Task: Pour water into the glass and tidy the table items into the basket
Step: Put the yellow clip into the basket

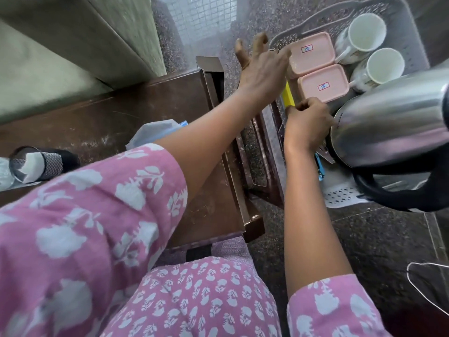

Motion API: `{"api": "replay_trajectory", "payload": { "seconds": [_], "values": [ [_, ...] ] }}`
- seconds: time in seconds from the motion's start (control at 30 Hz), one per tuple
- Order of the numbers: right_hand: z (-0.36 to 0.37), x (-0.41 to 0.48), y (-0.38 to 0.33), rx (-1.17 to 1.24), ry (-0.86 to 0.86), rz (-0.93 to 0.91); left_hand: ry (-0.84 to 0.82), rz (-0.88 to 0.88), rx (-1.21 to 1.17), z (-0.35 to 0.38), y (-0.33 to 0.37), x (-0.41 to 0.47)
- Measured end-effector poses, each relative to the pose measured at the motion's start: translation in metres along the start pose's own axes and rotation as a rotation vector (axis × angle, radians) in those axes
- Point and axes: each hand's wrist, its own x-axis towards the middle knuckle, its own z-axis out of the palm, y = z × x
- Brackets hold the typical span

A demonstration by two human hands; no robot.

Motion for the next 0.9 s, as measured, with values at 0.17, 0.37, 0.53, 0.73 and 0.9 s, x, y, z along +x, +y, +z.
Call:
{"api": "replay_trajectory", "payload": {
  "seconds": [0.17,0.37,0.53,0.73,0.9],
  "values": [
    [0.005,0.005,-0.002,-0.053,-0.015,0.047,-0.059,0.03,0.031,0.002,-0.001,0.0],
    [0.007,-0.001,-0.002,-0.065,0.026,0.063,0.083,0.082,-0.071,0.009,-0.012,-0.016],
    [0.01,-0.025,-0.005,0.003,0.274,-0.04,0.277,0.074,-0.174,0.02,-0.031,-0.056],
    [0.037,-0.065,-0.003,0.016,0.44,-0.291,0.424,-0.08,-0.344,0.038,-0.062,-0.098],
    [0.073,-0.097,-0.002,0.101,0.291,-0.405,0.363,-0.353,-0.383,0.058,-0.109,-0.135]
  ]
}}
